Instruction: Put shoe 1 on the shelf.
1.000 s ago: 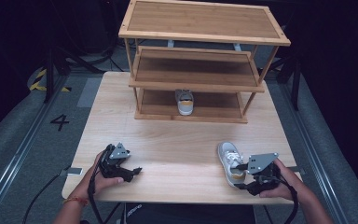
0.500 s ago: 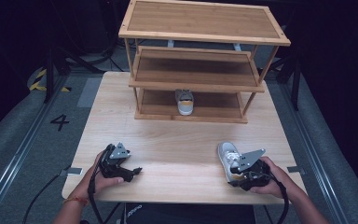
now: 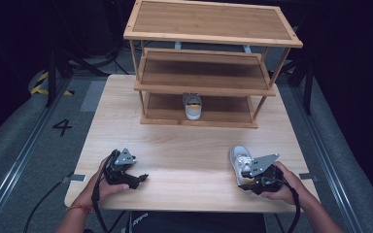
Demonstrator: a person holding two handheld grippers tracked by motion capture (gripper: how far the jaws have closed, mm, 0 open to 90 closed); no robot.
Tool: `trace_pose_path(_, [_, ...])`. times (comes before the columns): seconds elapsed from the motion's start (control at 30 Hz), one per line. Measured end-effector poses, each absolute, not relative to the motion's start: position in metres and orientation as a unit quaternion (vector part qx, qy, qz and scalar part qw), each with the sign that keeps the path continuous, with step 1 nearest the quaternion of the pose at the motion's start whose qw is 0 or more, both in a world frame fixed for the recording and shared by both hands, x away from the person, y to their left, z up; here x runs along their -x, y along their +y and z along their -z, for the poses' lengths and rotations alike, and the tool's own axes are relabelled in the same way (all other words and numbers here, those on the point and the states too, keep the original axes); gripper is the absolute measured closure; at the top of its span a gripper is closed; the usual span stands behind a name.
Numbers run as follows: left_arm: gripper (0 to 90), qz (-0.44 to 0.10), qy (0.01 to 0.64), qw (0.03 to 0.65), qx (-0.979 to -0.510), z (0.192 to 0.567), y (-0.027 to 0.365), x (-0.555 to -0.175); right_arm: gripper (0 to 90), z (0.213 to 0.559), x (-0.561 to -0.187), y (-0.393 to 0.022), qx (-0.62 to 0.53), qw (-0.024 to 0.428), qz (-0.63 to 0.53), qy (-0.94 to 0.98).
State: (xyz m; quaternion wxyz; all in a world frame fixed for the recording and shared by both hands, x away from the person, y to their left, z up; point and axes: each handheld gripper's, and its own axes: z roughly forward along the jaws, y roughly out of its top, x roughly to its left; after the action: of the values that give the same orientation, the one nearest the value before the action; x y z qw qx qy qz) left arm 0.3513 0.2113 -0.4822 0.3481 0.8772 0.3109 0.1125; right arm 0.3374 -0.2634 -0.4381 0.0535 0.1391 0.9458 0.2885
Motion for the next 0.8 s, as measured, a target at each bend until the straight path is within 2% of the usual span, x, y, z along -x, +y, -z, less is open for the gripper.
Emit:
trace_pose_path(0.4, [14.4, -0.112, 0.31, 0.348, -0.878, 0.482, 0.211, -0.351, 66.3, 0.416, -0.358, -0.26, -0.129, 0.098, -0.289, 0.944])
trace_pose_path(0.8, [14.4, -0.112, 0.31, 0.348, -0.877, 0.482, 0.211, -0.351, 66.3, 0.397, -0.412, -0.221, -0.102, 0.111, -0.296, 0.943])
